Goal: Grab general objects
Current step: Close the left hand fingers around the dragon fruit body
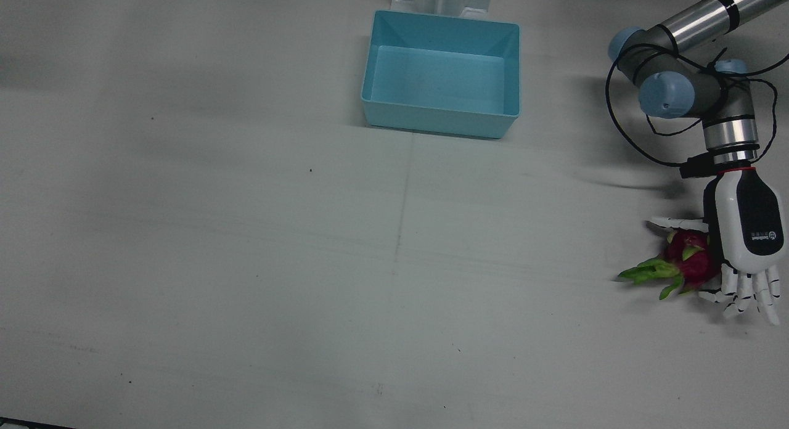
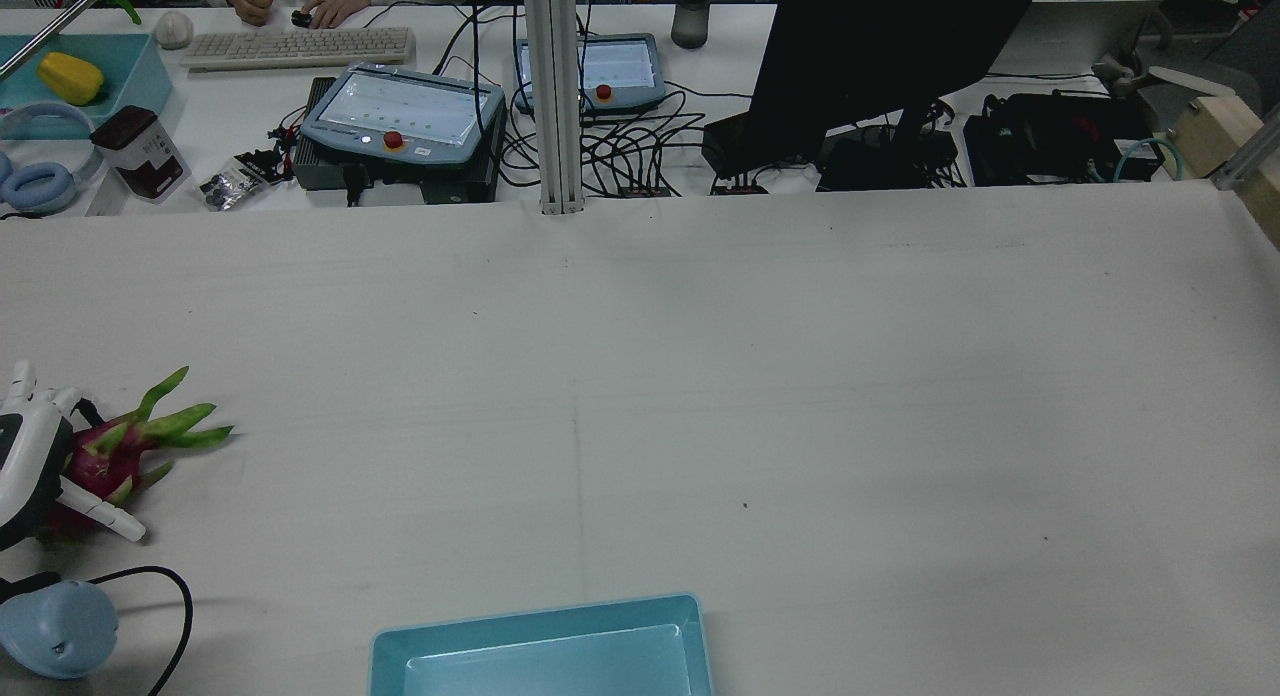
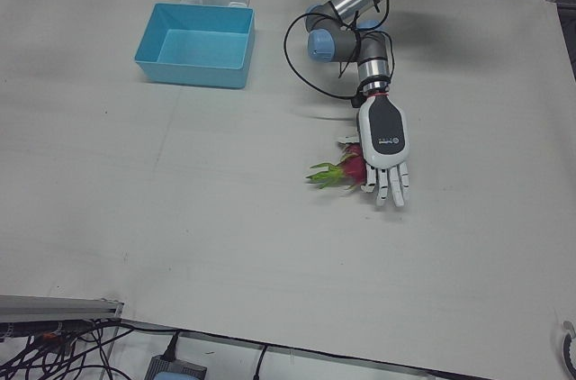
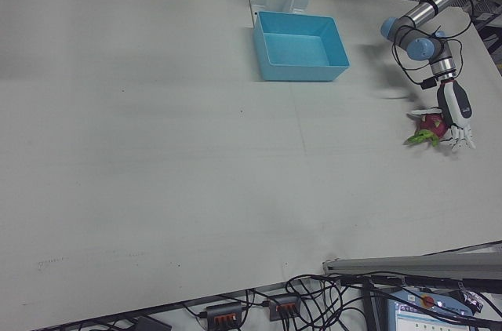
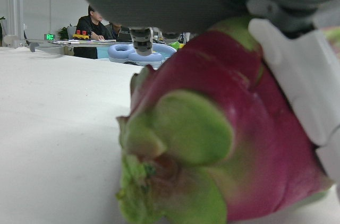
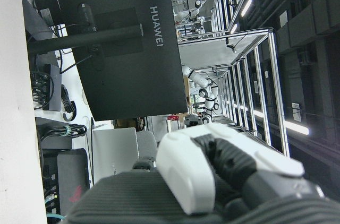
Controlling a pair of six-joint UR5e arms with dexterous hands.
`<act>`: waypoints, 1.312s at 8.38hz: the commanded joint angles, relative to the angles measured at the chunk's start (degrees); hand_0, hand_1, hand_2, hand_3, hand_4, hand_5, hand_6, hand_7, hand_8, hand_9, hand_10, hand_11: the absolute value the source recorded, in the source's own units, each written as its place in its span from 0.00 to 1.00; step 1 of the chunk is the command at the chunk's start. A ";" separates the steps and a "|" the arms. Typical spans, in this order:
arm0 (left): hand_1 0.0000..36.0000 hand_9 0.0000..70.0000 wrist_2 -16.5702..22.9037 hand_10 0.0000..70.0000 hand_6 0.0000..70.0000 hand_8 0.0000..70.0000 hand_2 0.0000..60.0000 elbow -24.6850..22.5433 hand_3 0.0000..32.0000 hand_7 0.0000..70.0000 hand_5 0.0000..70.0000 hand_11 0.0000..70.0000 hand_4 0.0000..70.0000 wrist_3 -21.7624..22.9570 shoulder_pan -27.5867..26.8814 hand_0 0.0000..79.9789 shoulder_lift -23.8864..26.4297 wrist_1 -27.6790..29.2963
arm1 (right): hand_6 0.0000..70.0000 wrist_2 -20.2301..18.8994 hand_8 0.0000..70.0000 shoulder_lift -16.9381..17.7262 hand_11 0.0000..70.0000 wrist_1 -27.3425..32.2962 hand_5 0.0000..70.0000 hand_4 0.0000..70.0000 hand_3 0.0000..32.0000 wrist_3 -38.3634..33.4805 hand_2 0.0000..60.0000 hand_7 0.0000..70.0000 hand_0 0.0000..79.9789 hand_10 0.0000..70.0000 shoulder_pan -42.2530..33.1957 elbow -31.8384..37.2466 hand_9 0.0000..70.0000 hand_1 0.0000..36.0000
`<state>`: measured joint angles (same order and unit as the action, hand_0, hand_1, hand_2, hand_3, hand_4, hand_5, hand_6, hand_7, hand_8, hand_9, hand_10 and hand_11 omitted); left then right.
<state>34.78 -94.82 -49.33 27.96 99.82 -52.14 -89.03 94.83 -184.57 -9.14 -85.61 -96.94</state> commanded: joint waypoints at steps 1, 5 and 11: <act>1.00 0.16 -0.41 0.19 0.36 0.12 1.00 0.08 0.00 0.58 1.00 0.34 0.10 0.03 -0.09 1.00 0.12 0.02 | 0.00 0.00 0.00 0.00 0.00 0.00 0.00 0.00 0.00 0.00 0.00 0.00 0.00 0.00 0.00 0.00 0.00 0.00; 1.00 0.65 -2.17 0.67 0.82 0.63 1.00 0.78 0.00 0.96 1.00 0.98 0.46 -0.59 -0.10 0.76 0.91 0.46 | 0.00 0.00 0.00 0.00 0.00 0.00 0.00 0.00 0.00 0.00 0.00 0.00 0.00 0.00 0.00 0.00 0.00 0.00; 0.75 0.77 -4.63 1.00 0.76 0.76 1.00 -14.65 0.00 0.78 1.00 1.00 0.42 -0.06 -0.10 0.00 0.73 -13.30 | 0.00 0.00 0.00 0.00 0.00 0.00 0.00 0.00 0.00 0.00 0.00 0.00 0.00 0.00 0.00 0.00 0.00 0.00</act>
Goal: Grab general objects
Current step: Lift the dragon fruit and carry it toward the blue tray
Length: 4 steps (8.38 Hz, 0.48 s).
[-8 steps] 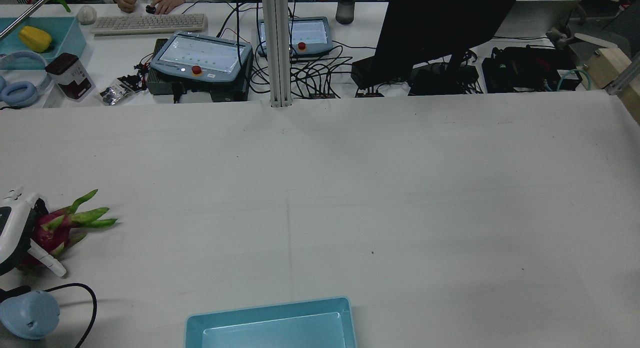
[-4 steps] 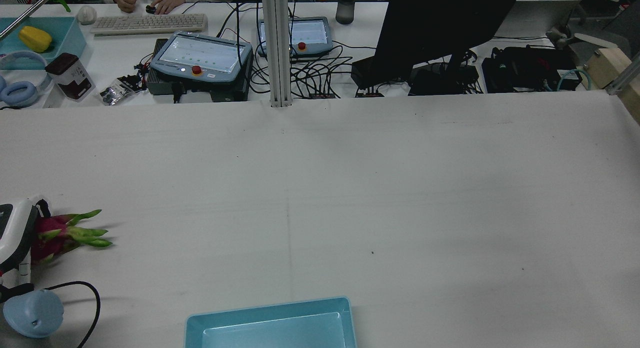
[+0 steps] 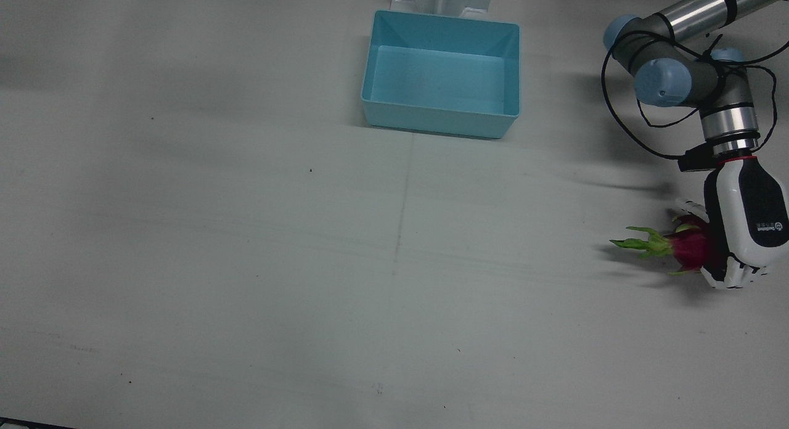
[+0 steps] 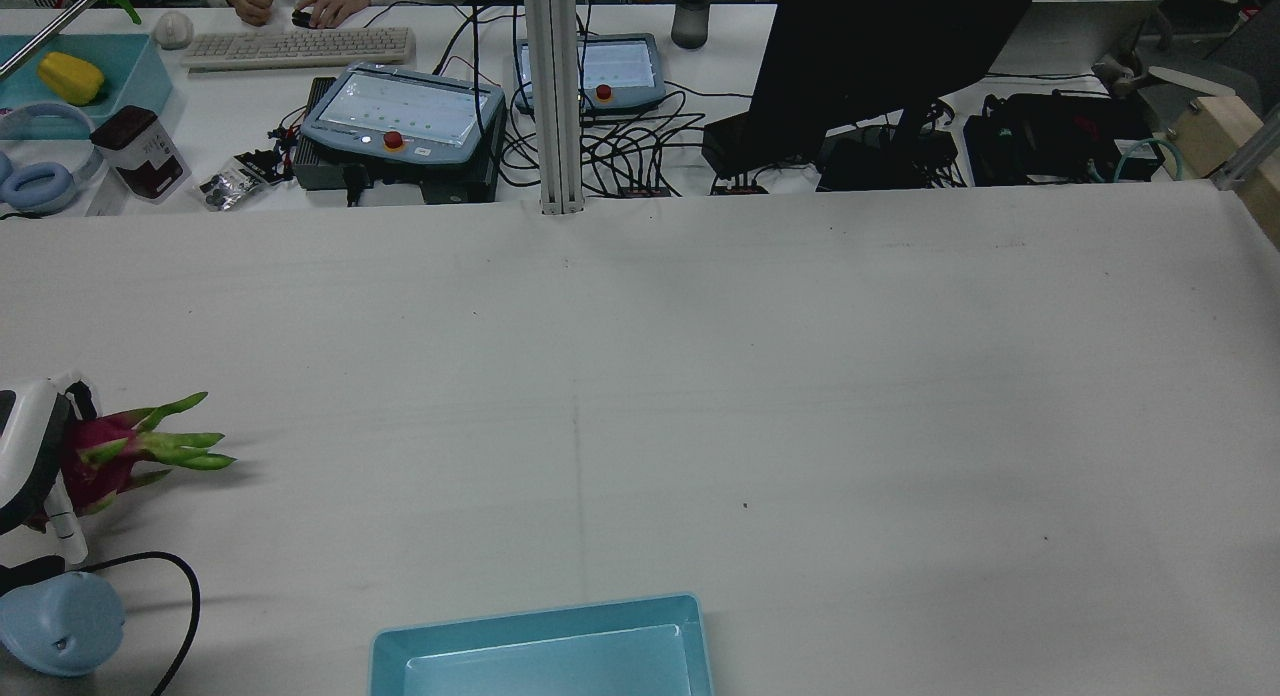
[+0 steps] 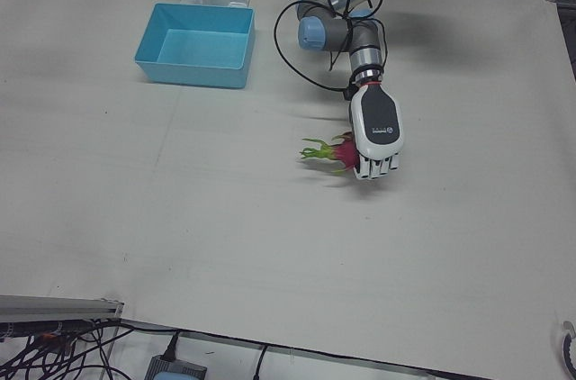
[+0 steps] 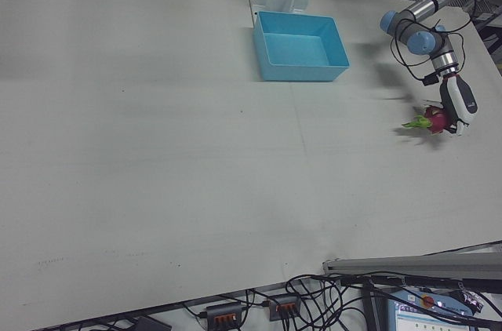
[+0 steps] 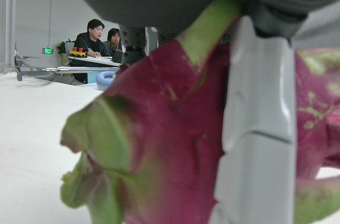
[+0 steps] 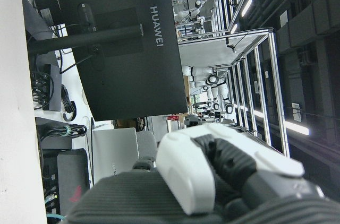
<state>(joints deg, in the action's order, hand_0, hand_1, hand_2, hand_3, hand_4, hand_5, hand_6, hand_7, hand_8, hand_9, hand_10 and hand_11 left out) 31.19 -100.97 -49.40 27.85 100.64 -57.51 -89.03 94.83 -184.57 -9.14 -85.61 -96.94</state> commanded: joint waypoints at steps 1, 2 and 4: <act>0.68 0.75 -1.83 1.00 0.71 0.75 1.00 -11.76 0.00 0.71 1.00 1.00 0.39 -0.08 0.18 0.00 -0.18 -10.23 | 0.00 0.00 0.00 0.00 0.00 0.00 0.00 0.00 0.00 0.00 0.00 0.00 0.00 0.00 0.00 0.00 0.00 0.00; 0.61 0.72 -2.10 0.99 0.64 0.72 1.00 -13.88 0.00 0.63 1.00 1.00 0.35 -0.35 -0.51 0.00 -0.18 -10.60 | 0.00 0.00 0.00 0.00 0.00 0.00 0.00 0.00 0.00 0.00 0.00 0.00 0.00 0.00 0.00 0.00 0.00 0.00; 0.63 0.73 -1.32 1.00 0.58 0.66 1.00 -17.49 0.00 0.55 1.00 1.00 0.30 -0.44 -4.88 0.00 -0.09 -10.08 | 0.00 0.00 0.00 0.00 0.00 0.00 0.00 0.00 0.00 0.00 0.00 0.00 0.00 0.00 0.00 0.00 0.00 0.00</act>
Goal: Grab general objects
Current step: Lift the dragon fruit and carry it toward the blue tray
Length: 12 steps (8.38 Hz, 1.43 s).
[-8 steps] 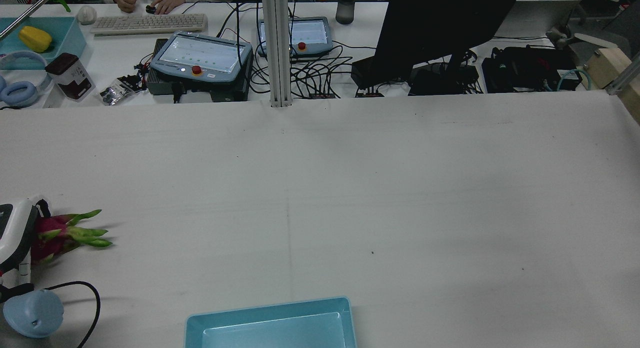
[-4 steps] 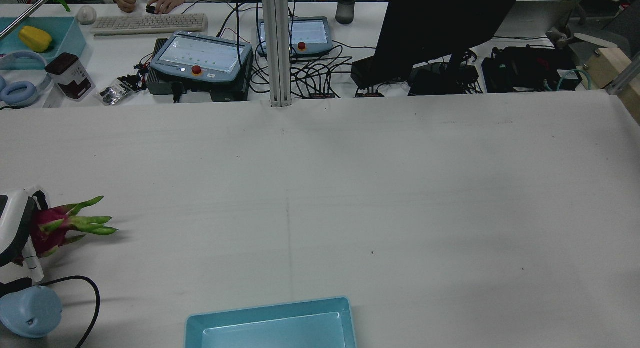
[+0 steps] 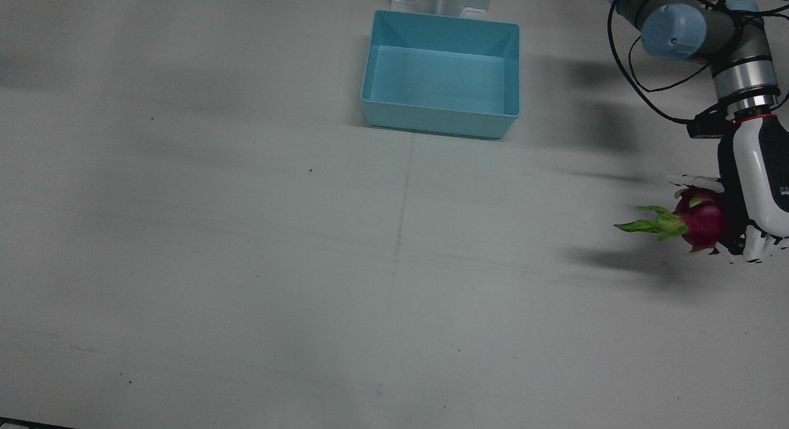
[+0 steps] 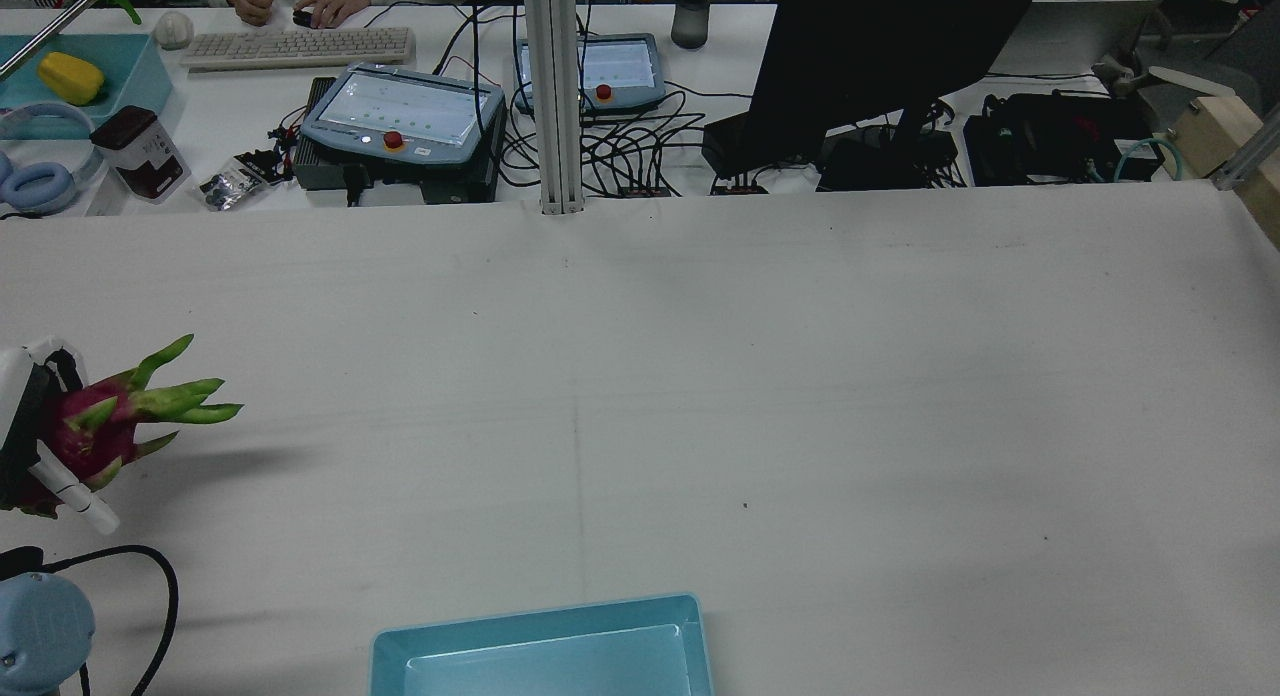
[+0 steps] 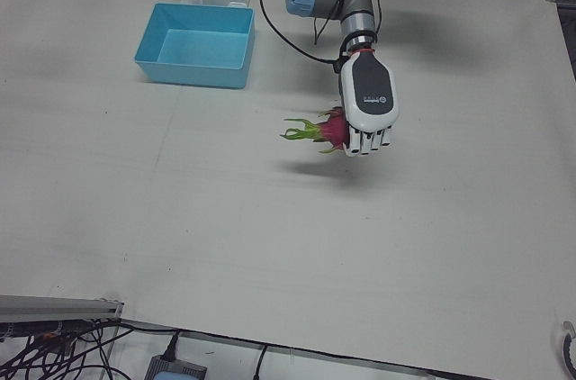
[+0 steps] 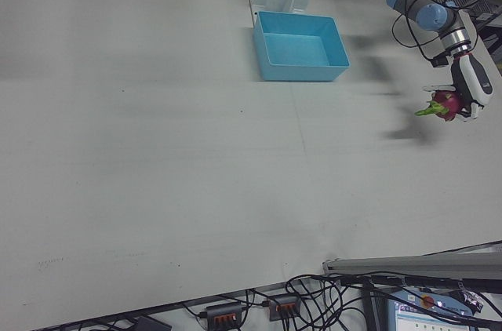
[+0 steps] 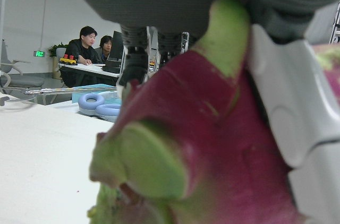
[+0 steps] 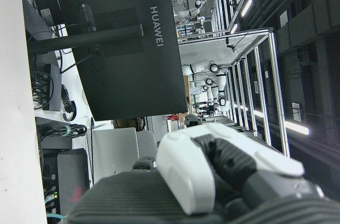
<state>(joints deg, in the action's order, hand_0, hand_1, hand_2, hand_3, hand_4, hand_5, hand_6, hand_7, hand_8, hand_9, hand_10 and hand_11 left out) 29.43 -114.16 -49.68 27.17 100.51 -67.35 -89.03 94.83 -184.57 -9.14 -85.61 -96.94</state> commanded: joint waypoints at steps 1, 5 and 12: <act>0.58 0.74 1.84 1.00 0.58 0.68 1.00 -6.58 0.00 0.53 1.00 1.00 0.31 -0.76 -5.18 0.00 1.61 0.63 | 0.00 0.00 0.00 0.00 0.00 0.00 0.00 0.00 0.00 0.00 0.00 0.00 0.00 0.00 0.00 0.00 0.00 0.00; 0.39 0.75 5.61 1.00 0.59 0.72 1.00 -14.24 0.00 0.48 1.00 1.00 0.31 -1.03 -8.27 0.00 2.59 9.49 | 0.00 0.00 0.00 0.00 0.00 0.00 0.00 0.00 0.00 0.00 0.00 0.00 0.00 0.00 0.00 0.00 0.00 0.00; 0.30 0.74 19.51 1.00 0.61 0.75 1.00 -22.51 0.00 0.45 1.00 1.00 0.31 -8.30 -17.75 0.00 15.20 21.30 | 0.00 0.00 0.00 0.00 0.00 0.00 0.00 0.00 0.00 0.00 0.00 0.00 0.00 0.00 0.00 0.00 0.00 0.00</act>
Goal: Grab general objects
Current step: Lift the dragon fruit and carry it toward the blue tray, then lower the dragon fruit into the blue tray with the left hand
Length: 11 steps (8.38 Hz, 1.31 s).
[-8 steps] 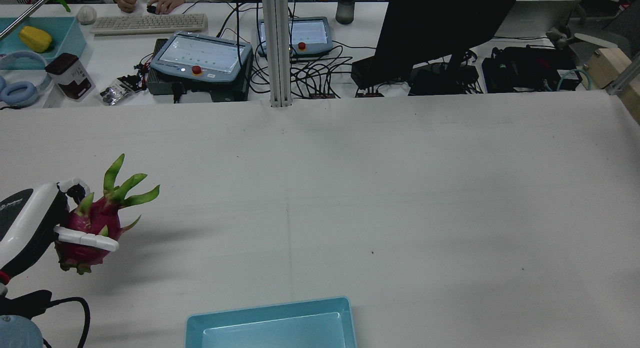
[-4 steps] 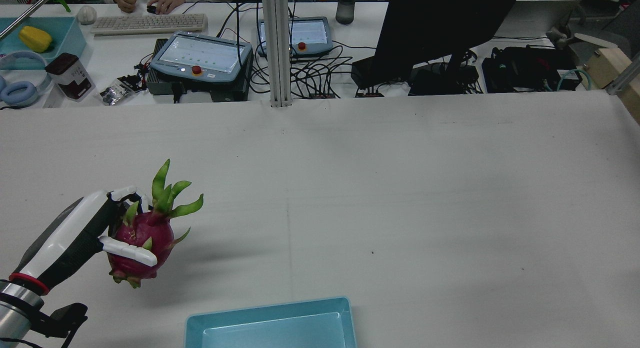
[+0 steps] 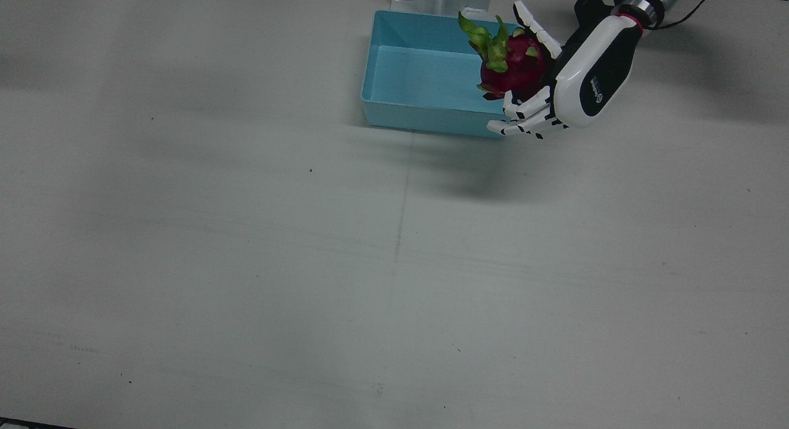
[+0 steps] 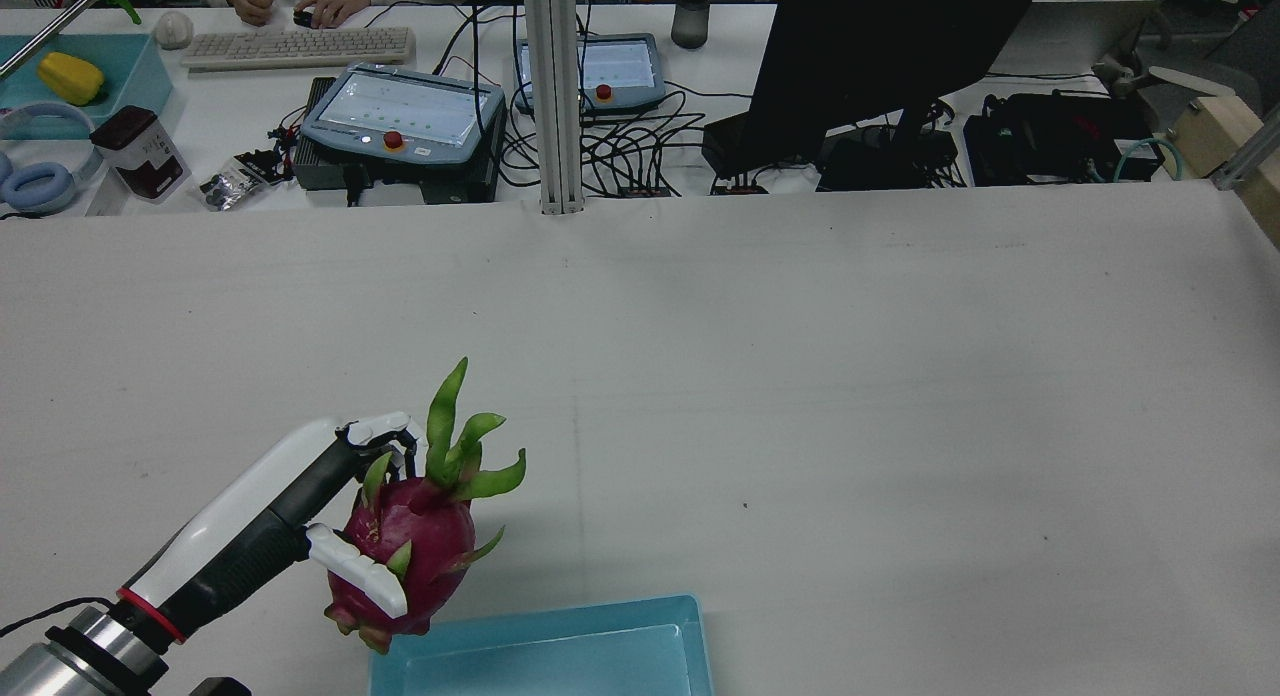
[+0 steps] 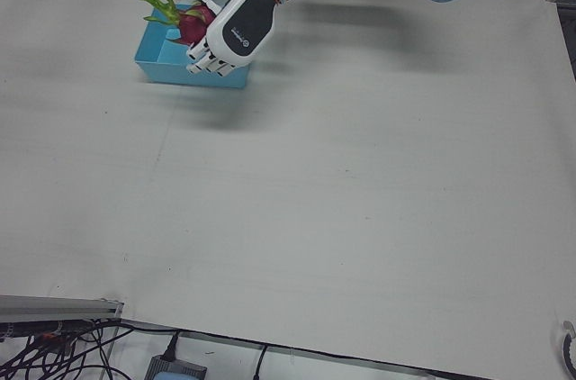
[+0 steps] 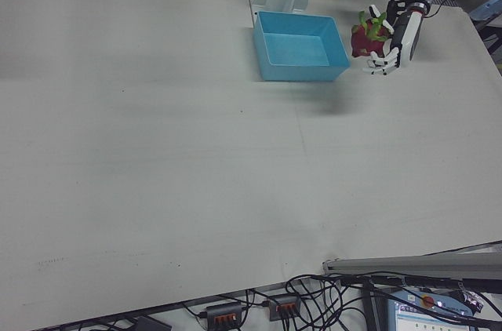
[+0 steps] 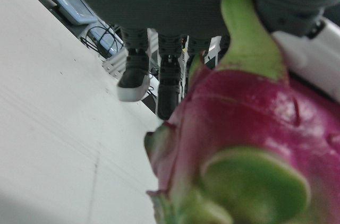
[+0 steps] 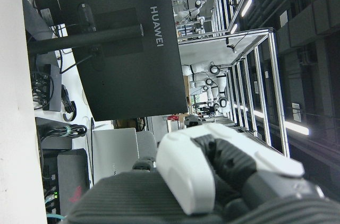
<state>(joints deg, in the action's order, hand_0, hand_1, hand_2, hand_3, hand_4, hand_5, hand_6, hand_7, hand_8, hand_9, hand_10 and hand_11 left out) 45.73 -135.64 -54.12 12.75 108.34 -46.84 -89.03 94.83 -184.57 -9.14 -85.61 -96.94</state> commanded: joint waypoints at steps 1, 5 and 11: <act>0.32 0.74 4.53 1.00 0.63 0.76 1.00 -0.42 0.00 0.48 1.00 1.00 0.32 -5.28 -3.78 0.00 10.02 0.87 | 0.00 0.00 0.00 0.00 0.00 0.00 0.00 0.00 0.00 0.00 0.00 0.00 0.00 0.00 0.00 0.00 0.00 0.00; 0.29 0.76 4.72 1.00 0.65 0.76 1.00 2.40 0.00 0.53 1.00 1.00 0.35 -6.52 -6.42 0.00 10.31 3.60 | 0.00 0.00 0.00 0.00 0.00 0.00 0.00 0.00 0.00 0.00 0.00 0.00 0.00 0.00 0.00 0.00 0.00 0.00; 0.02 0.18 7.62 0.35 0.28 0.27 0.21 2.49 0.00 0.07 0.00 0.50 0.32 -7.14 -7.74 0.37 9.87 4.21 | 0.00 0.00 0.00 0.00 0.00 0.00 0.00 0.00 0.00 0.00 0.00 0.00 0.00 0.00 0.00 0.00 0.00 0.00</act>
<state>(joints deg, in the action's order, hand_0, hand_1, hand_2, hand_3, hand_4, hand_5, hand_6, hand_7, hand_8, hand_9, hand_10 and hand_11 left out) 52.73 -133.02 -61.02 5.00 118.41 -42.60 -89.03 94.83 -184.57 -9.14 -85.61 -96.94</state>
